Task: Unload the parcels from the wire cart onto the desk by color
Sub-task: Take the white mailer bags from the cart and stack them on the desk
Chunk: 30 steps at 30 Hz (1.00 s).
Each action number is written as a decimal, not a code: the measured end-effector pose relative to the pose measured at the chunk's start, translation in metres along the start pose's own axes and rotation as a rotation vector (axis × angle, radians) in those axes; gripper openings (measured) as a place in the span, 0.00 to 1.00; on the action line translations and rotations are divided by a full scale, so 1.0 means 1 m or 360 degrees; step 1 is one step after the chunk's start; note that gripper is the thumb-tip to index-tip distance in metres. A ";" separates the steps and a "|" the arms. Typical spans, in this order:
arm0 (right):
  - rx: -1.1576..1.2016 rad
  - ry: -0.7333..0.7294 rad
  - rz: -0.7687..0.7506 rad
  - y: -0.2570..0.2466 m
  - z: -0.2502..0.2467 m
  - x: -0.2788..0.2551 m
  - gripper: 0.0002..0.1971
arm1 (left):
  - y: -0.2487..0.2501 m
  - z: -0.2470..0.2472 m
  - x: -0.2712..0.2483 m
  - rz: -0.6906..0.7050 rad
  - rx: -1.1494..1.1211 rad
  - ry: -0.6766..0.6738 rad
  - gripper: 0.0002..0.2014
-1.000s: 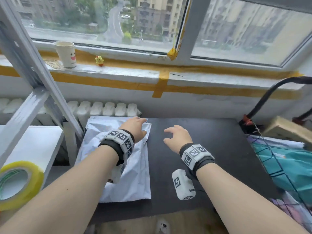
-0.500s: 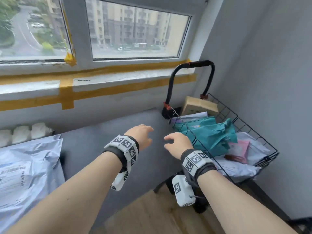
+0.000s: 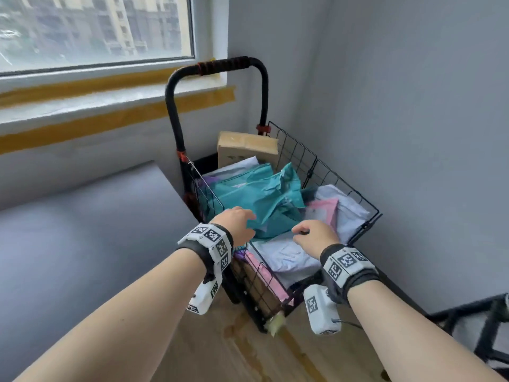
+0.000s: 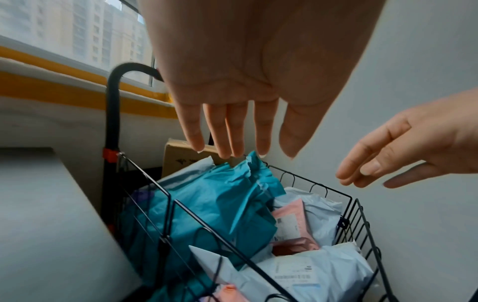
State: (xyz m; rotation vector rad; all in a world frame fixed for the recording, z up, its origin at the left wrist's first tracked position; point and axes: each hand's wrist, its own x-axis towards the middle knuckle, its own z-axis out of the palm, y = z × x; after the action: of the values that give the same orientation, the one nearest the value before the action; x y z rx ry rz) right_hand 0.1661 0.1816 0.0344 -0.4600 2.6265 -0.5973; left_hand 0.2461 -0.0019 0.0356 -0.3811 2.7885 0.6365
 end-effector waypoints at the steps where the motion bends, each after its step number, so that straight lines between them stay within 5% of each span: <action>1: 0.0009 0.0003 0.0026 0.015 -0.008 0.007 0.11 | 0.011 0.006 0.009 -0.0010 -0.0007 -0.0031 0.22; 16: 0.0230 -0.0280 0.0439 0.127 -0.024 0.145 0.10 | 0.048 0.072 0.169 -0.0268 -0.0219 -0.0292 0.17; 23: -0.0057 -0.0549 0.0731 0.159 0.007 0.222 0.11 | 0.032 0.095 0.208 -0.0559 -0.0205 -0.0506 0.16; 30: -0.0390 -0.0786 0.0761 0.161 0.039 0.253 0.27 | 0.033 0.118 0.220 -0.0827 -0.0454 -0.0490 0.15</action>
State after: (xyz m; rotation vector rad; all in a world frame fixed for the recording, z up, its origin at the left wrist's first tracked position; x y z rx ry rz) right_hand -0.0710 0.2060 -0.1522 -0.0244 2.2138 0.0002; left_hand 0.0527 0.0373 -0.1208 -0.9358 2.1788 0.8699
